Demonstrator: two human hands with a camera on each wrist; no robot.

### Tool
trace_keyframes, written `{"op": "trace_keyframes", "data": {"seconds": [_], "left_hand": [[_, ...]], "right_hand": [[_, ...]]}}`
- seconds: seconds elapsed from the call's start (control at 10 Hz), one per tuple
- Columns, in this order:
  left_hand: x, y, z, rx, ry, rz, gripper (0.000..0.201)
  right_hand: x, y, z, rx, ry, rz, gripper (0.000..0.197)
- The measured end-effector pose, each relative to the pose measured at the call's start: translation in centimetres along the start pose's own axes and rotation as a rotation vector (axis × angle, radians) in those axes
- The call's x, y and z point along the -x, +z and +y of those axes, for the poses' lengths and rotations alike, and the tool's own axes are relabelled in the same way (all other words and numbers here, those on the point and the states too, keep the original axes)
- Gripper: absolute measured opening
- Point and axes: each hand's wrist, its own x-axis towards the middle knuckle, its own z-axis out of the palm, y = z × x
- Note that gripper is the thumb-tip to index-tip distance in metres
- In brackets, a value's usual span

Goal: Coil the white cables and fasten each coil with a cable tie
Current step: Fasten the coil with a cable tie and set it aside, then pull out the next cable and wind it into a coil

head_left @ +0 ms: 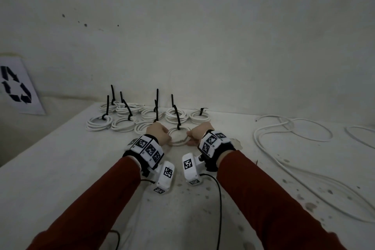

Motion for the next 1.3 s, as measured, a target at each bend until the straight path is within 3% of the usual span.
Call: {"op": "trace_keyframes", "data": {"seconds": [0.1, 0.2, 0.3, 0.4, 0.5, 0.6, 0.8, 0.9, 1.0, 1.1, 1.2, 1.3], "left_hand": [[-0.1, -0.2, 0.4, -0.123, 0.031, -0.034, 0.026], [0.0, -0.5, 1.0, -0.205, 0.06, -0.043, 0.014], [0.1, -0.8, 2.0, -0.265, 0.113, -0.051, 0.026], [1.0, -1.3, 4.1, -0.312, 0.224, 0.004, 0.03], [1.8, -0.5, 6.8, -0.21, 0.361, 0.05, 0.02], [3.1, 1.3, 10.1, -0.124, 0.529, 0.008, 0.013], [6.1, 5.4, 16.3, -0.168, 0.738, -0.076, 0.015], [7.0, 7.5, 18.3, -0.156, 0.808, -0.164, 0.014], [7.6, 8.8, 19.5, -0.187, 0.869, -0.23, 0.016], [7.8, 9.5, 20.1, -0.232, 0.915, -0.283, 0.021], [8.2, 9.8, 20.5, -0.35, 1.02, -0.297, 0.033], [8.9, 9.1, 21.4, -0.368, 1.128, -0.194, 0.031]], "right_hand": [[-0.4, -0.1, -0.3, -0.556, 0.199, 0.027, 0.034], [-0.1, -0.5, -0.4, -0.398, 0.177, 0.011, 0.021], [0.8, -2.9, -0.2, -0.363, 0.196, 0.04, 0.016], [2.7, -7.2, 1.6, -0.29, 0.139, 0.102, 0.027], [5.0, -11.9, 5.7, 0.124, 0.087, 0.174, 0.035], [7.9, -15.1, 9.4, 0.534, 0.165, 0.126, 0.046], [13.4, -16.4, 13.5, 0.693, 0.35, -0.228, 0.036], [14.0, -16.0, 14.3, 0.785, 0.316, -0.141, 0.029], [14.5, -16.1, 14.5, 0.839, 0.322, -0.11, 0.035], [15.1, -16.4, 14.3, 0.791, 0.313, -0.171, 0.024], [15.8, -17.3, 13.2, 0.59, 0.209, -0.088, 0.025], [16.5, -19.4, 11.0, 0.313, 0.031, 0.119, 0.012]]}}
